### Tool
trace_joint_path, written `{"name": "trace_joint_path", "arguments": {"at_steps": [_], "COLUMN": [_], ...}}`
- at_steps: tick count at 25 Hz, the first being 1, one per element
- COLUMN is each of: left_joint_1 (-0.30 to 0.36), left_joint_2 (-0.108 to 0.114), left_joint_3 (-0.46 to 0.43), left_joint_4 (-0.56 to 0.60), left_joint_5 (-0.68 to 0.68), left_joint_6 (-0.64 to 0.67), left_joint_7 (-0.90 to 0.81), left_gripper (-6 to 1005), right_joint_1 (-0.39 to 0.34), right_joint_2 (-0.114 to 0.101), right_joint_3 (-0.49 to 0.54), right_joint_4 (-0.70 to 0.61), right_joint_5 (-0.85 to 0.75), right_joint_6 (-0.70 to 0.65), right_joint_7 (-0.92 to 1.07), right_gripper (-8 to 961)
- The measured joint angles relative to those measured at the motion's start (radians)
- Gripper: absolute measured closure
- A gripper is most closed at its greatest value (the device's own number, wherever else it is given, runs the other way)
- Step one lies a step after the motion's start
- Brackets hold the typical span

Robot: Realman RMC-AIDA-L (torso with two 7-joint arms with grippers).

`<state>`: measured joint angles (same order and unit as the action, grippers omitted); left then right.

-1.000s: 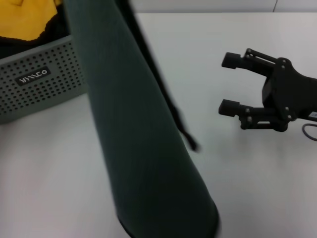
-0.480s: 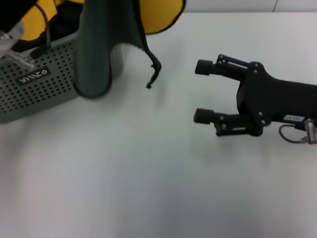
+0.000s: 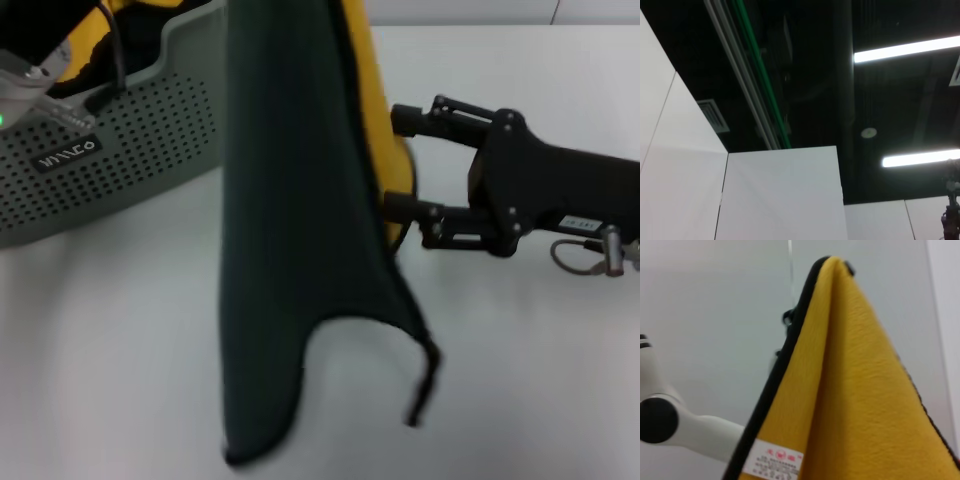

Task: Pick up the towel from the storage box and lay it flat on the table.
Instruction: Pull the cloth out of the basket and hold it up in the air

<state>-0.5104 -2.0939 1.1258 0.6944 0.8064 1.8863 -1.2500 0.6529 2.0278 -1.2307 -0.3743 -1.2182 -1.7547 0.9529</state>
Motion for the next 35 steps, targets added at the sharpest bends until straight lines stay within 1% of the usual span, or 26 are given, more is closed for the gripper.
{"name": "trace_joint_path", "arguments": {"at_steps": [3, 5, 11, 14, 18, 25, 30, 35], "left_joint_1": [-0.003, -0.002, 0.012, 0.018, 0.01, -0.041, -0.071, -0.075], "left_joint_2": [0.0, -0.001, 0.0, -0.001, -0.001, -0.005, -0.006, -0.006], "left_joint_3": [0.025, 0.027, 0.027, 0.027, 0.027, 0.029, 0.027, 0.027], "left_joint_4": [-0.017, -0.022, -0.028, -0.037, -0.052, -0.13, -0.16, -0.159], "left_joint_5": [-0.022, -0.023, -0.024, -0.024, -0.019, -0.034, -0.036, -0.053], "left_joint_6": [0.0, -0.001, -0.002, -0.003, -0.006, -0.01, -0.024, -0.038], "left_joint_7": [0.024, 0.035, 0.061, 0.094, 0.118, 0.224, 0.262, 0.27], "left_gripper": [970, 970, 970, 970, 970, 969, 969, 969], "right_joint_1": [-0.002, -0.009, -0.049, -0.073, -0.079, -0.038, -0.013, -0.029], "right_joint_2": [0.0, 0.0, -0.007, -0.009, -0.007, 0.0, 0.0, 0.0], "right_joint_3": [-0.08, -0.099, -0.082, -0.072, -0.068, -0.087, -0.15, -0.183], "right_joint_4": [-0.003, -0.009, -0.02, -0.044, -0.064, -0.053, -0.04, -0.031], "right_joint_5": [0.051, 0.063, 0.086, 0.097, 0.097, 0.097, 0.133, 0.137], "right_joint_6": [-0.007, -0.019, -0.103, -0.117, -0.122, -0.024, 0.066, 0.11], "right_joint_7": [-0.003, -0.005, -0.023, -0.028, -0.028, -0.028, -0.02, -0.02], "right_gripper": [166, 166, 167, 167, 166, 167, 167, 167]}}
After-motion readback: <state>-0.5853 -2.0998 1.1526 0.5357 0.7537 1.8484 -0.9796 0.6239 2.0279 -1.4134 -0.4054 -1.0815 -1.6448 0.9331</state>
